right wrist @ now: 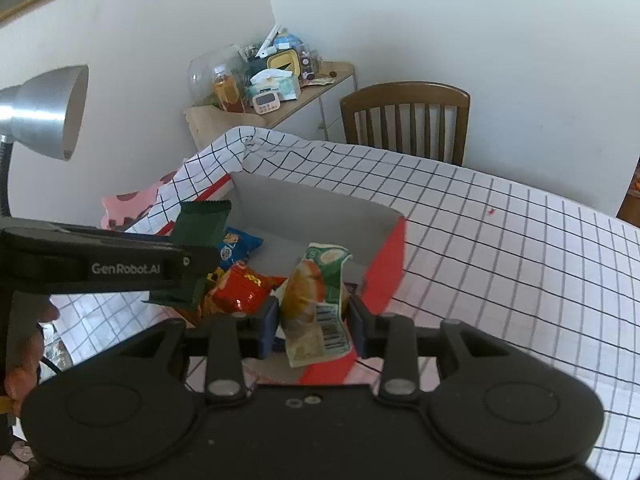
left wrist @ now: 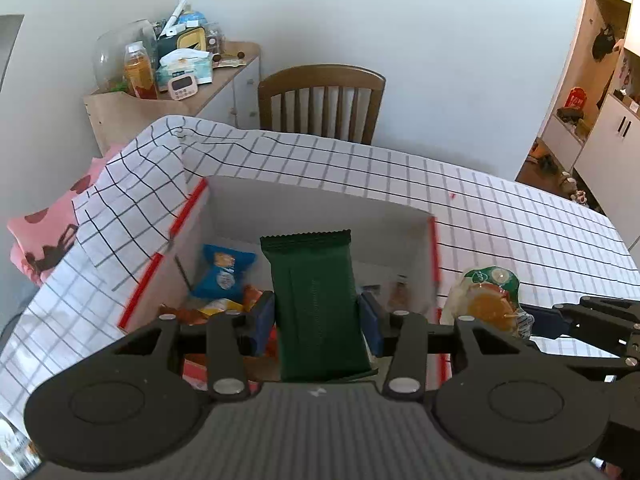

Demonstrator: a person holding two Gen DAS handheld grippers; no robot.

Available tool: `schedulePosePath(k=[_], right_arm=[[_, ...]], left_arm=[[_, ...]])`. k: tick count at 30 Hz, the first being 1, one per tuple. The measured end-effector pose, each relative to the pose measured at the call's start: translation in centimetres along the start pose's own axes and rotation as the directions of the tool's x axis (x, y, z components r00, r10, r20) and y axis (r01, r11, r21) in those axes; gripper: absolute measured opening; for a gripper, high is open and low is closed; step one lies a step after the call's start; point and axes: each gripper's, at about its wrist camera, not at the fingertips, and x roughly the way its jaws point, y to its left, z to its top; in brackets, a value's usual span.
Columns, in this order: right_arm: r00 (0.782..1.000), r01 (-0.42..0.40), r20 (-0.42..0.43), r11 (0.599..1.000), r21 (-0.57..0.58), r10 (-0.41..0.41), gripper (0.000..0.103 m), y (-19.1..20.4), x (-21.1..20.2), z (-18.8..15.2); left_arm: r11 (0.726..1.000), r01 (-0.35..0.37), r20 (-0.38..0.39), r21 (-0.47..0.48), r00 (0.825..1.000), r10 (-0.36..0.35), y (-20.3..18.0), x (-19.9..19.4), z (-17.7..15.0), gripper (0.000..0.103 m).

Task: Organize snacks
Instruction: 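Carry the green pack and round snack over the red box with both tools, then open both tools to drop the green pack and round snack into the box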

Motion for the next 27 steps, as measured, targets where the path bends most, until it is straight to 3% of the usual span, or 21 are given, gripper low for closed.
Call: schedulePosePath(k=[14, 27], right_arm=[[0.995, 0.065, -0.077, 0.998, 0.0, -0.065, 0.035, 2.3, 8.0, 1.7], [0.986, 0.089, -0.137, 0.996, -0.021, -0.091, 0.037, 2.8, 11.7, 0.9]], left_arm=[[0.999, -0.048, -0.062, 0.01, 0.997, 0.049, 6.5, 6.3, 1.9, 0.045], [0.999, -0.027, -0.168, 0.035, 0.985, 0.033, 7.0, 11.5, 0.0, 0.044]])
